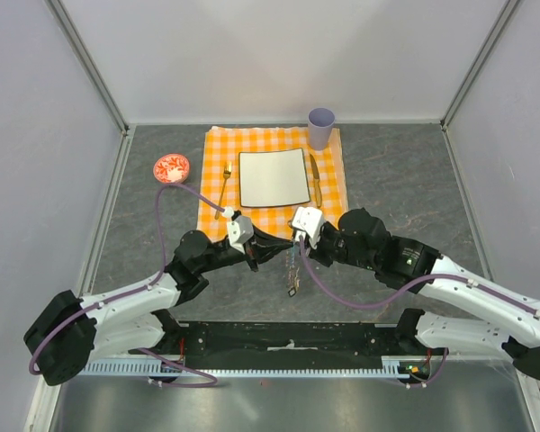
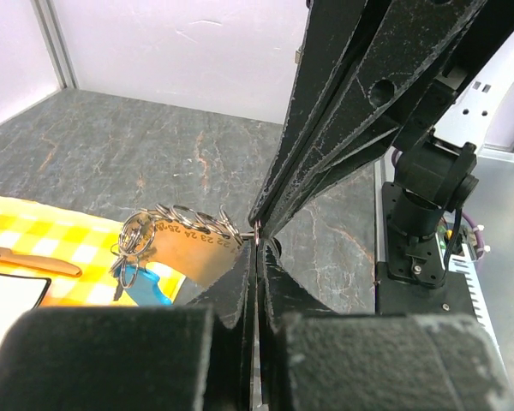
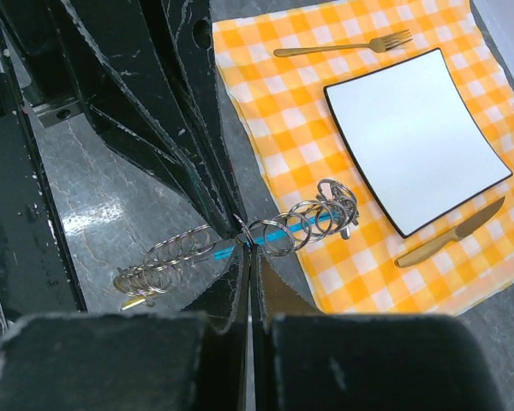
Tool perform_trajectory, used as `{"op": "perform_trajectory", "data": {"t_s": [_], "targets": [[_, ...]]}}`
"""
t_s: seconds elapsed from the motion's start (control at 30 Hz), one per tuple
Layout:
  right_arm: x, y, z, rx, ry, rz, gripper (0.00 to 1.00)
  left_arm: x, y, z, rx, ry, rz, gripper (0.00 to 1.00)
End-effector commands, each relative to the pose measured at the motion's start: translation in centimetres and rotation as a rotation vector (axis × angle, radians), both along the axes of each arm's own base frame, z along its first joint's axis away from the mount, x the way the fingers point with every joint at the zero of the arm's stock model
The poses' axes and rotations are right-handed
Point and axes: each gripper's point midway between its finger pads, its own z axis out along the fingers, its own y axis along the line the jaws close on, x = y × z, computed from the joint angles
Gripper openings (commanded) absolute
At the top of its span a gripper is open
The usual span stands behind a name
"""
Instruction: Put the keys on the keyring
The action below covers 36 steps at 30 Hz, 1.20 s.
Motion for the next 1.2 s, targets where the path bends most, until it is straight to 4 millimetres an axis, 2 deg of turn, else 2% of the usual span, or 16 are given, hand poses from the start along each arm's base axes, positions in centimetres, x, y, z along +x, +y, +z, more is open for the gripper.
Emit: {"op": "perform_trajectory", "data": {"t_s": [0.0, 0.07, 0.1, 0.17, 0.23, 0.27, 0.33, 0.4, 0.43, 0.47, 0.5, 0.63, 0.7, 0.87, 1.17], "targets": [[-0.7, -0.1, 0.1, 0.033, 0.026, 0.011, 0.00, 0.4, 1.0, 4.2, -0.160, -0.063, 0.063, 0.02], [-1.3, 0.2, -0.2, 0.047, 0.052, 0.031, 0.00, 0.4, 1.1, 4.2, -0.176, -0.060, 0.068, 0.02], [-1.7, 0.5, -0.3, 0.065, 0.076, 0.046, 0.00, 0.4, 1.4, 5.0, -0.216, -0.069, 0.078, 0.02], [-2.2, 0.9, -0.4, 0.102, 0.090, 0.063, 0.00, 0.4, 1.7, 4.9, -0.241, -0.061, 0.088, 0.02], [-3.0, 1.3, -0.8, 0.149, 0.129, 0.081, 0.00, 0.3, 1.9, 5.6, -0.284, -0.072, 0.085, 0.02], [-2.9, 1.9, 0.2, 0.211, 0.120, 0.088, 0.00, 0.1, 1.9, 5.5, -0.291, -0.070, 0.080, 0.02], [-3.3, 2.1, -0.2, 0.271, 0.158, 0.081, 0.00, -0.4, 1.7, 5.9, -0.317, -0.074, 0.060, 0.02], [-3.0, 2.6, 1.0, 0.358, 0.137, 0.070, 0.00, -0.6, 1.5, 6.0, -0.335, -0.073, 0.052, 0.02], [-3.0, 2.3, 0.6, 0.393, 0.174, 0.036, 0.00, -0.9, 1.4, 6.1, -0.346, -0.076, 0.044, 0.02], [-2.8, 2.5, 1.9, 0.460, 0.148, 0.035, 0.00, -0.9, 1.4, 6.1, -0.354, -0.070, 0.047, 0.02], [-2.7, 2.2, 2.3, 0.486, 0.141, 0.020, 0.00, -1.0, 1.3, 6.2, -0.363, -0.068, 0.043, 0.02], [-1.7, 0.9, 2.3, 0.466, 0.102, -0.055, 0.00, -0.5, 1.8, 5.8, -0.376, -0.042, 0.087, 0.02], [-1.8, 0.5, 2.0, 0.455, 0.105, -0.062, 0.00, 0.1, 2.0, 5.5, -0.371, -0.031, 0.121, 0.02], [-2.1, 0.0, 1.1, 0.381, 0.119, -0.066, 0.20, 0.2, 1.7, 5.1, -0.343, -0.027, 0.119, 0.02], [-1.5, -0.8, 1.3, 0.335, 0.071, -0.086, 0.20, -0.5, 1.2, 5.3, -0.324, -0.046, 0.070, 0.02]]}}
